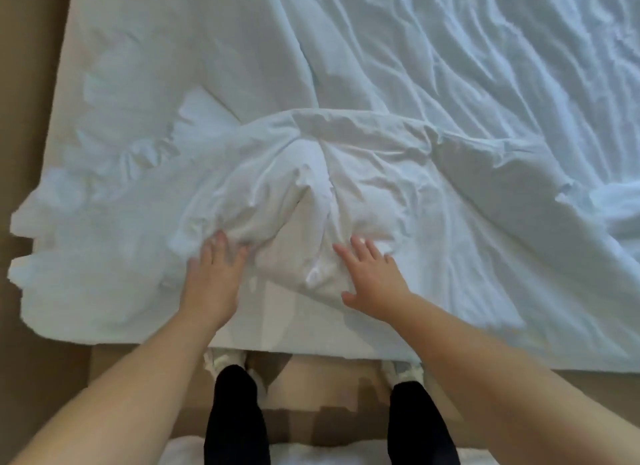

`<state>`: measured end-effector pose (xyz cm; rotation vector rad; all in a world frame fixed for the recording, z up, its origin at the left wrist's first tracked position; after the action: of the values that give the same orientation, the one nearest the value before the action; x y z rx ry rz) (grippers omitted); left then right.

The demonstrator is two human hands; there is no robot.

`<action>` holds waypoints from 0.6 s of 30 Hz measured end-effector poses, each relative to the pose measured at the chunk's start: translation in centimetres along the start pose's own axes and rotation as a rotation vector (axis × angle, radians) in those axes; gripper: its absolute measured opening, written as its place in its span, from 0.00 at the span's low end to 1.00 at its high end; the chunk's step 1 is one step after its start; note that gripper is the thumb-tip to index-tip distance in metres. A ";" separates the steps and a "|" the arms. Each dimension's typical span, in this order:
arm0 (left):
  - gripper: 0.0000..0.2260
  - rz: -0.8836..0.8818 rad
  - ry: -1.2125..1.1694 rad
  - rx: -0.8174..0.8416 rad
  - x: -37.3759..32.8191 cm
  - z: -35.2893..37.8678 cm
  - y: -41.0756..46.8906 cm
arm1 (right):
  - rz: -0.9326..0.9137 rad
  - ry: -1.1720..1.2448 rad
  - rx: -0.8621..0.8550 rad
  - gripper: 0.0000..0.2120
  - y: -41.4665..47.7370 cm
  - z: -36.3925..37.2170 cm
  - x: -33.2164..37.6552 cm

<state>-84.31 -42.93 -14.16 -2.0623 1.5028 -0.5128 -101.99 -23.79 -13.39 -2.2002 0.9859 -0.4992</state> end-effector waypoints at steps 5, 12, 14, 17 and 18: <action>0.55 0.107 0.160 0.045 8.3 4.1 1.6 | 0.148 -0.168 -0.042 0.56 4.4 4.8 10.0; 0.36 0.256 0.215 -0.082 11.8 6.1 8.4 | 0.371 -0.141 -0.212 0.29 11.0 5.3 11.7; 0.27 0.301 0.137 -0.167 12.2 4.2 8.9 | 0.355 -0.080 -0.210 0.21 11.4 4.2 11.3; 0.22 0.262 -0.043 0.008 14.2 1.8 7.5 | 0.289 -0.093 -0.061 0.20 9.2 3.7 12.0; 0.21 0.267 -0.026 0.110 14.9 1.3 6.1 | 0.232 -0.098 0.021 0.19 7.8 3.8 12.7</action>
<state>-83.55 -58.28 -19.07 -1.7454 1.6634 -0.4506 -95.67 -35.76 -20.71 -2.0385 1.1584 -0.2910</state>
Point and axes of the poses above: each hand's wrist, its own y-axis towards the middle knuckle, its own z-axis out of the palm, x = y × z, the point moved 5 cm from there along y, towards the middle knuckle, and after that the axes turned 15 degrees about z, right-handed, at the moved point
